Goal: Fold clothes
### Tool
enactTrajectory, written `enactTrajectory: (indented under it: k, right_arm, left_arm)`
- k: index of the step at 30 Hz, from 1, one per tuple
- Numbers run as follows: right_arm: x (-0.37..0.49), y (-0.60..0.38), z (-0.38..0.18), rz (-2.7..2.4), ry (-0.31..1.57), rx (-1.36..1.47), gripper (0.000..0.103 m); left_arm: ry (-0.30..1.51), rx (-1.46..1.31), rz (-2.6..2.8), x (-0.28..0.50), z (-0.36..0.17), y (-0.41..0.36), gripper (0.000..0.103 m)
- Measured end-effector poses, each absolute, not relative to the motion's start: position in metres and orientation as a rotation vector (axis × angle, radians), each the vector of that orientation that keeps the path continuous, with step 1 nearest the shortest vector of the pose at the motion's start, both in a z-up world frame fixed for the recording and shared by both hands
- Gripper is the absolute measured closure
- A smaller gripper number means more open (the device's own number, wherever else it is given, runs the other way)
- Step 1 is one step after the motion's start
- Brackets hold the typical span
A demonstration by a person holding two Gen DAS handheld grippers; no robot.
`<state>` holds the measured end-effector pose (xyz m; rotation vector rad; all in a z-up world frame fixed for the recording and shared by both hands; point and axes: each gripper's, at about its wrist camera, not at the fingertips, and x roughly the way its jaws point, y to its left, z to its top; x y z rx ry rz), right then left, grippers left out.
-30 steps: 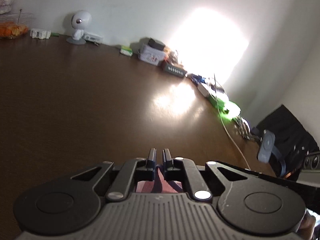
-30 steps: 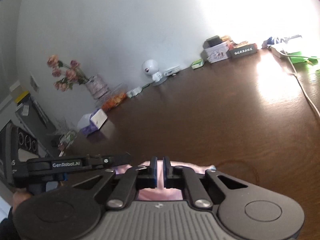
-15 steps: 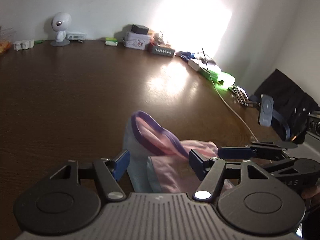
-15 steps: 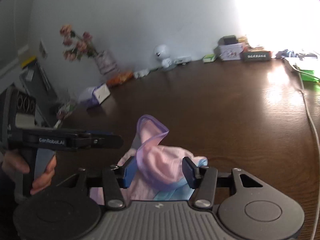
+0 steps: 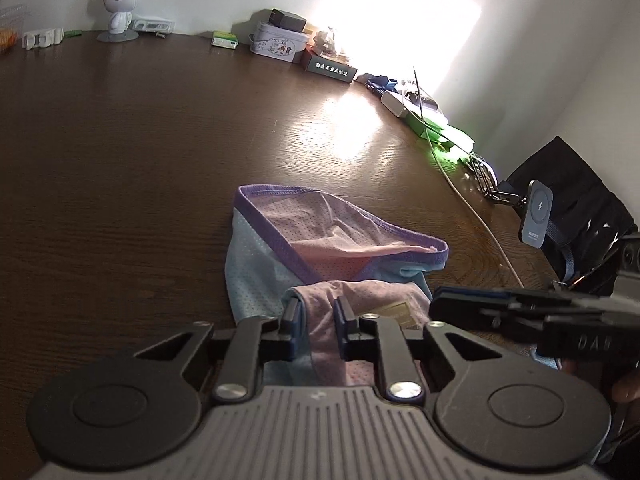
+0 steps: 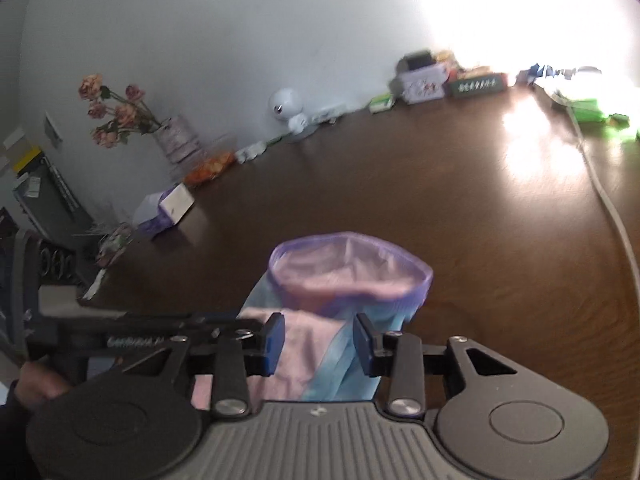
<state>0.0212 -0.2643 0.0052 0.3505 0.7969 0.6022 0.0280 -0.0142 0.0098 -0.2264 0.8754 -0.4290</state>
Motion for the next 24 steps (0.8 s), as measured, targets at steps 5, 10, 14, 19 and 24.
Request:
enactTrajectory:
  k: [5,10,14,19,24]
  right_arm:
    - [0.006,-0.259,0.011,0.6,0.705,0.344,0.101]
    - [-0.071,-0.277,0.053,0.75,0.517,0.116,0.101]
    - [-0.114,-0.287,0.035,0.843,0.65,0.034,0.096]
    - [-0.116,-0.305,0.036,0.787,0.627,0.184,0.073]
    - [-0.093,-0.296,0.033,0.733,0.637,0.268,0.072]
  left_arm:
    - [0.767,-0.205,-0.404,-0.006,0.049,-0.019,0.097]
    - [0.782,-0.098,-0.463,-0.088,0.069,-0.021,0.095]
    - [0.912,-0.15,-0.492,-0.118,0.037,-0.014,0.094]
    - [0.892,-0.255,-0.48,-0.117,0.033,0.004,0.043]
    - [0.866,-0.301,-0.439,-0.105,0.039,0.019,0.043]
